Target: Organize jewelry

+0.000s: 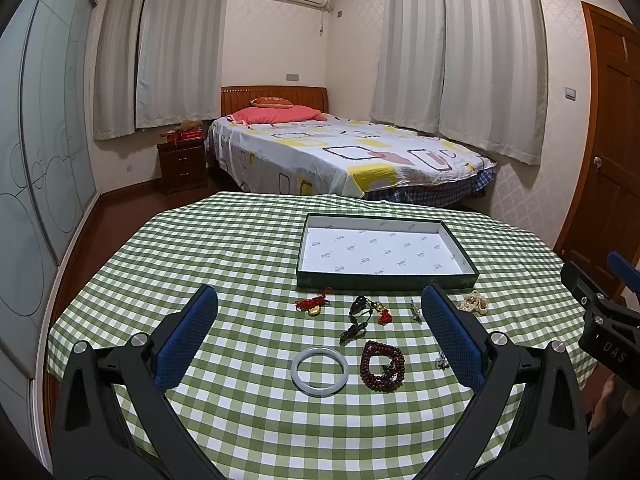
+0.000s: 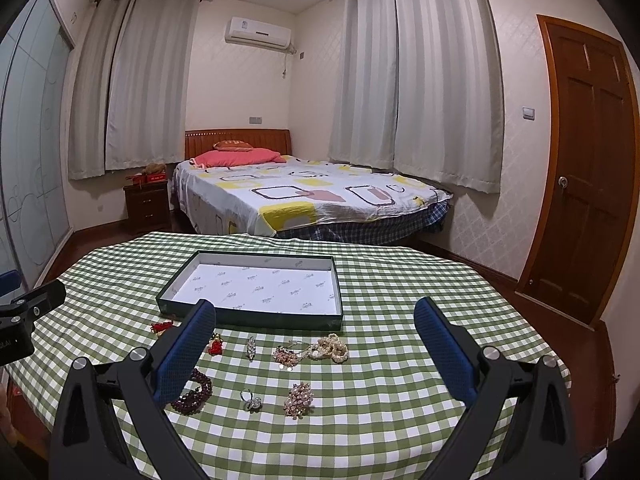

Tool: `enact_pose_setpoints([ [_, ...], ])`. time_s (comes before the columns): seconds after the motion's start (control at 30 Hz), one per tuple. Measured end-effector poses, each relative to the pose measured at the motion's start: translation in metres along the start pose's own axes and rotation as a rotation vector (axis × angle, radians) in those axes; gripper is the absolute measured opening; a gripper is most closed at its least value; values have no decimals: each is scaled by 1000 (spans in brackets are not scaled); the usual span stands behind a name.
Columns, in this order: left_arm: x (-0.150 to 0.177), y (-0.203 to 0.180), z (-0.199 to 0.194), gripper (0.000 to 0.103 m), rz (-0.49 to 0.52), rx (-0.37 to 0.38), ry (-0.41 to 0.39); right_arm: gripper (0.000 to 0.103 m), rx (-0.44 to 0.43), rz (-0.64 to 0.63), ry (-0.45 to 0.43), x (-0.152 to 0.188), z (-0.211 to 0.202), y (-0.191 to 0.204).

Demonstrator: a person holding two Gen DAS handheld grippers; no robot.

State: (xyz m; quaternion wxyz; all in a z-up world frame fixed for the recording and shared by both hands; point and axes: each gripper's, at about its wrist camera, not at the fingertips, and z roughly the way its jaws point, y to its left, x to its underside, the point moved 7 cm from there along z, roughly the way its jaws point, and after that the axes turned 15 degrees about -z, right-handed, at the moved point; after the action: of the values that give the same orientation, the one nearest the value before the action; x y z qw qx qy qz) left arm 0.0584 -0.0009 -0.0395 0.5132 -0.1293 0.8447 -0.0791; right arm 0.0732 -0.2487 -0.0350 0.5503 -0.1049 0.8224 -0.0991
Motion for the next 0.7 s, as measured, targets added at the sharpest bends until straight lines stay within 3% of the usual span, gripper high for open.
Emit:
enact_pose_setpoints([
  [0.7, 1, 2, 3, 99, 0, -7, 14, 97, -13, 1, 12, 1, 2, 3],
])
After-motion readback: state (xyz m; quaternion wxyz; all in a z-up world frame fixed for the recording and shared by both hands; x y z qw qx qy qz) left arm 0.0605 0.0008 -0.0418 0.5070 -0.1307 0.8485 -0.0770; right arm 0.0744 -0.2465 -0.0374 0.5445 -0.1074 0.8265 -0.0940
